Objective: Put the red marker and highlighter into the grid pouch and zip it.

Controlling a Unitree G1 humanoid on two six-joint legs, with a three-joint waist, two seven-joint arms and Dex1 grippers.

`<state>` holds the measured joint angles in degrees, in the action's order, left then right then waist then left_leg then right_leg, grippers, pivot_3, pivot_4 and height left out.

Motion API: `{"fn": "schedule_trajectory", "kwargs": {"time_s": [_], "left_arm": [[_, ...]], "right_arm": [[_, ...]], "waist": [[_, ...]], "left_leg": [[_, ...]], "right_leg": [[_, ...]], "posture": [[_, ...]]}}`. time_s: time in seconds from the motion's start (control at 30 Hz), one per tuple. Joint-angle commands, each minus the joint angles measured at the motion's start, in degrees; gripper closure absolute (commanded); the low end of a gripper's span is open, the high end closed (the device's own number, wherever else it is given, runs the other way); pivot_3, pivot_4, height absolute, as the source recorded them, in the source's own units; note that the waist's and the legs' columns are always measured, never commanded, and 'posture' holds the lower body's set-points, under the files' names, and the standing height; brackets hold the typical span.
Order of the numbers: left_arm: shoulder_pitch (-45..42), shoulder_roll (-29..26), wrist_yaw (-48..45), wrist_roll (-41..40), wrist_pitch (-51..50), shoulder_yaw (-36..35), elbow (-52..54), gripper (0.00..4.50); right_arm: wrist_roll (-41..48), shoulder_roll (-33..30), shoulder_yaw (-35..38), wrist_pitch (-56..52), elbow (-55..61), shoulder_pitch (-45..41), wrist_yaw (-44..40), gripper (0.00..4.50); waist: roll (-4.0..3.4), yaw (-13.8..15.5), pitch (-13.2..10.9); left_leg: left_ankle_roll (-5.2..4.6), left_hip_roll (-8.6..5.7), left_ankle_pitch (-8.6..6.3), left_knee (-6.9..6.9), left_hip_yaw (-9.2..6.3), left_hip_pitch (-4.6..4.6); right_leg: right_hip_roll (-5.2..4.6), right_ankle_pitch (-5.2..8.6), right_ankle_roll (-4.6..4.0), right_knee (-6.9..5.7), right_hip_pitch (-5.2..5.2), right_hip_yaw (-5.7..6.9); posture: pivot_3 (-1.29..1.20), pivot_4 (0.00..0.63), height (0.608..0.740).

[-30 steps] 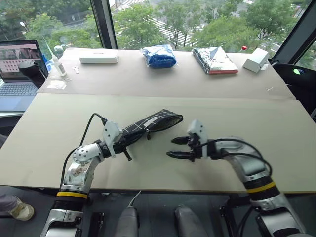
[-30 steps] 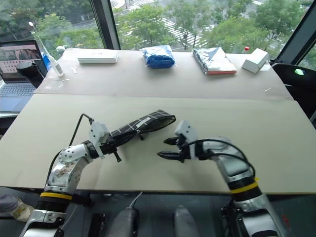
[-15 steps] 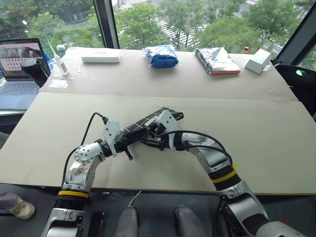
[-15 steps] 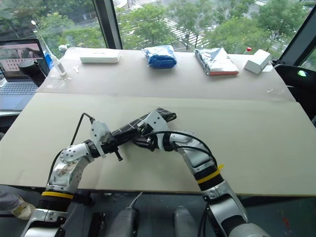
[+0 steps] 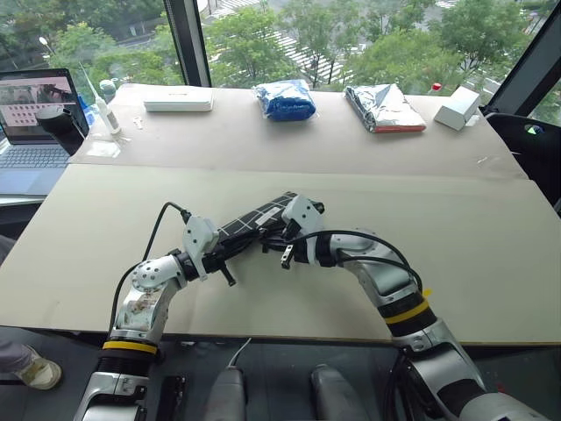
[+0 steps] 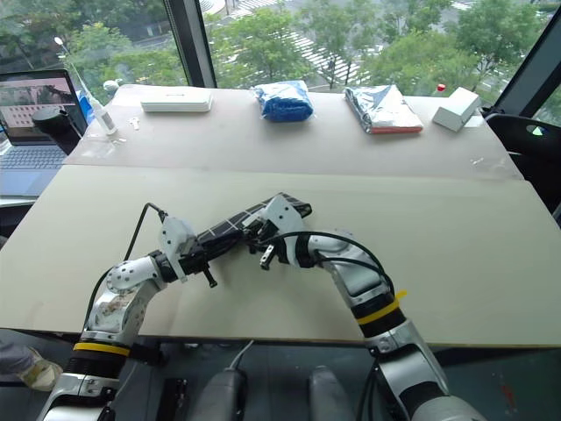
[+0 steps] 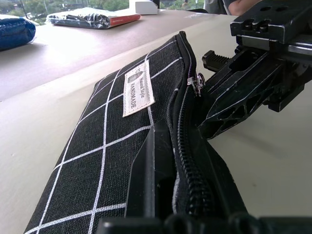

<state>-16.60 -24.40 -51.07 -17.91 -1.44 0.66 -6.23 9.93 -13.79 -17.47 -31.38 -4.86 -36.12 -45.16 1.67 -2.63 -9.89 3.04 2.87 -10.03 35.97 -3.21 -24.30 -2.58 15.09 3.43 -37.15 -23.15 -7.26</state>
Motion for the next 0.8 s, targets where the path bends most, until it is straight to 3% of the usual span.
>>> {"fn": "schedule_trajectory", "kwargs": {"time_s": [0.03, 0.13, 0.23, 0.4, 0.67, 0.8], "left_arm": [[-0.2, 0.0, 0.1, -0.2, 0.9, -0.5, 1.6, 4.5], [-0.3, 0.0, 0.1, -0.2, 0.8, -0.4, 1.6, 4.5], [-0.2, -0.1, 0.0, -0.3, 0.7, -0.4, 1.8, 4.5], [0.1, -0.3, -0.2, -0.4, 0.7, -0.4, 2.0, 4.5], [-0.2, -0.3, -0.6, -0.6, 0.7, -0.3, 1.5, 4.5], [-0.1, -0.2, -0.7, -0.6, 0.6, -0.2, 1.7, 4.5]], "right_arm": [[0.6, -1.1, 1.6, 0.4, 2.3, -0.5, -0.4, 4.42], [-0.4, -3.4, 2.6, 1.4, 1.3, -0.7, -0.1, 4.42], [-1.2, -9.6, 4.2, 4.2, 0.1, -0.2, -2.8, 4.42], [-3.8, -16.6, 8.8, 9.5, -9.1, -3.4, 0.2, 4.42], [-3.1, -18.3, 10.4, 13.1, -13.7, -5.1, -2.3, 4.42], [1.4, -17.6, 9.7, 8.6, -6.5, -2.2, -8.0, 3.41]], "waist": [[0.0, 0.0, 0.0], [0.0, 0.0, 0.0], [0.0, 0.3, 0.0], [0.0, 0.1, 0.0], [0.0, -0.6, 0.0], [0.0, -0.6, 0.0]], "left_leg": [[0.0, 0.0, 0.0, 0.0, 0.0, 0.0], [0.0, 0.0, 0.0, 0.0, 0.0, 0.0], [0.0, -0.01, 0.0, 0.01, 0.01, -0.03], [0.0, -0.02, 0.0, 0.01, 0.03, -0.01], [0.0, -0.01, 0.0, -0.06, 0.03, 0.0], [0.0, -0.01, 0.0, -0.04, 0.03, -0.01]], "right_leg": [[0.0, 0.0, 0.0, 0.0, 0.0, 0.0], [0.0, 0.0, 0.0, 0.0, 0.0, 0.0], [-0.02, 0.0, 0.0, 0.03, 0.01, 0.0], [-0.02, 0.0, 0.0, 0.05, 0.02, -0.01], [-0.01, 0.01, -0.01, 0.06, 0.0, -0.03], [-0.02, 0.0, -0.01, 0.06, 0.01, -0.03]], "posture": [[0.0, 0.15, 0.74], [0.0, 0.15, 0.74], [0.0, 0.15, 0.74], [0.0, 0.15, 0.74], [0.0, 0.15, 0.74], [0.0, 0.15, 0.74]]}}
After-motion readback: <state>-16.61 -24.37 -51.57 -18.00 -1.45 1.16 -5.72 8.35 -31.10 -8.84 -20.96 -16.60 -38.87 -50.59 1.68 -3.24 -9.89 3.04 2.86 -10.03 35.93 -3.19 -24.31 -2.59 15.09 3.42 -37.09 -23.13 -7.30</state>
